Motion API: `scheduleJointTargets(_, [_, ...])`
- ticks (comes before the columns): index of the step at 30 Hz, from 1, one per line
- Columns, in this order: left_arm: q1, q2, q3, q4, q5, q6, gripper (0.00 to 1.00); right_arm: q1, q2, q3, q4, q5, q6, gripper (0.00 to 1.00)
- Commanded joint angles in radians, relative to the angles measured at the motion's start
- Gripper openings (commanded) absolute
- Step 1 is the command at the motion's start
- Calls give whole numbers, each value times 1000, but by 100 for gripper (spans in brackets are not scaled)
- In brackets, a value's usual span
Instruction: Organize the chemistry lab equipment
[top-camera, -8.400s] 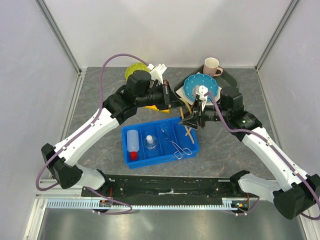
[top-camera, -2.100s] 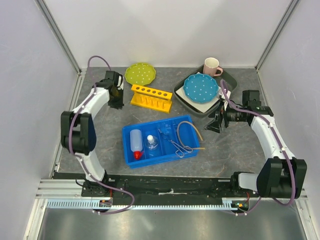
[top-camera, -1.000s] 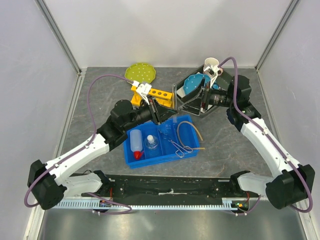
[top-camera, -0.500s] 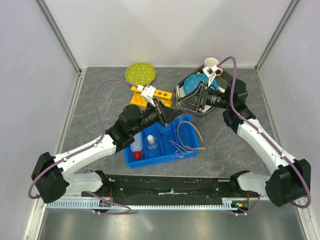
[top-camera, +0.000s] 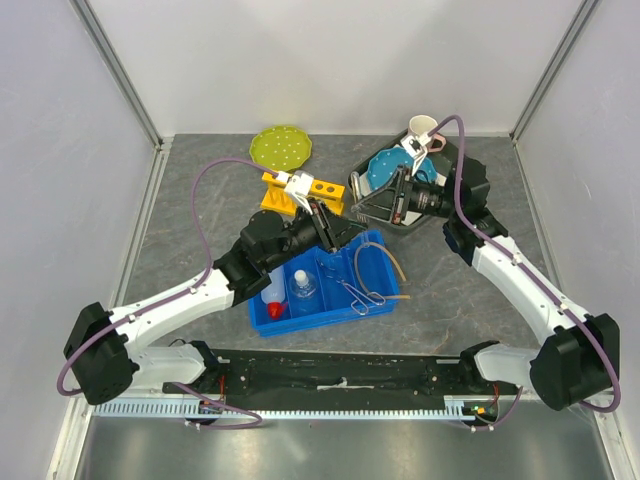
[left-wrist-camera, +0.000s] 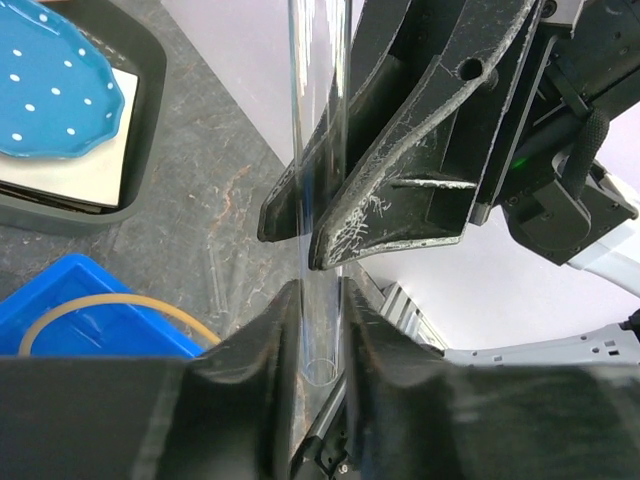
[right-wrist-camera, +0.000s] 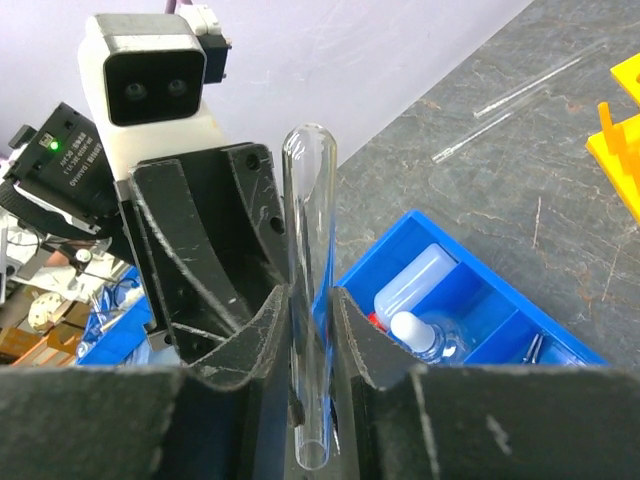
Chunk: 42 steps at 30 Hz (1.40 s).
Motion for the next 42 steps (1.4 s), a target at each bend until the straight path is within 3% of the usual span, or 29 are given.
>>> scheduleJointTargets(1, [-4,-24,24,2,20,-16,42,7,-12,26,-55,1,-78,20])
scheduleJointTargets(3, [-3,-41,38,-34,46,-13,59,7,-18,34,-77,3,-122,19])
scheduleJointTargets(8, [28,-118,72,-214,147,33,72,9,-35,33,-148,7,-200,19])
scheduleJointTargets(11, [100,-179,98,-329,219,25,82,12,-40,27,-172,6,-239,19])
scheduleJointTargets(13, [195,-192,142,-381,322,2,83,24,-38,23,-190,-6,-260,19])
scheduleJointTargets(15, [277,-183,194,-453,388,-16,83,46,-40,23,-206,-14,-282,19])
scheduleJointTargets(18, [316,-132,281,-550,451,-21,83,79,-46,23,-238,-19,-328,20])
scheduleJointTargets(22, [316,-57,346,-577,463,-39,82,95,-49,31,-266,-20,-366,19])
scheduleJointTargets(33, [269,86,487,-715,382,28,65,121,-32,39,-266,-29,-378,19])
scheduleJointTargets(42, [233,126,495,-757,374,46,51,127,-26,42,-295,-23,-395,20])
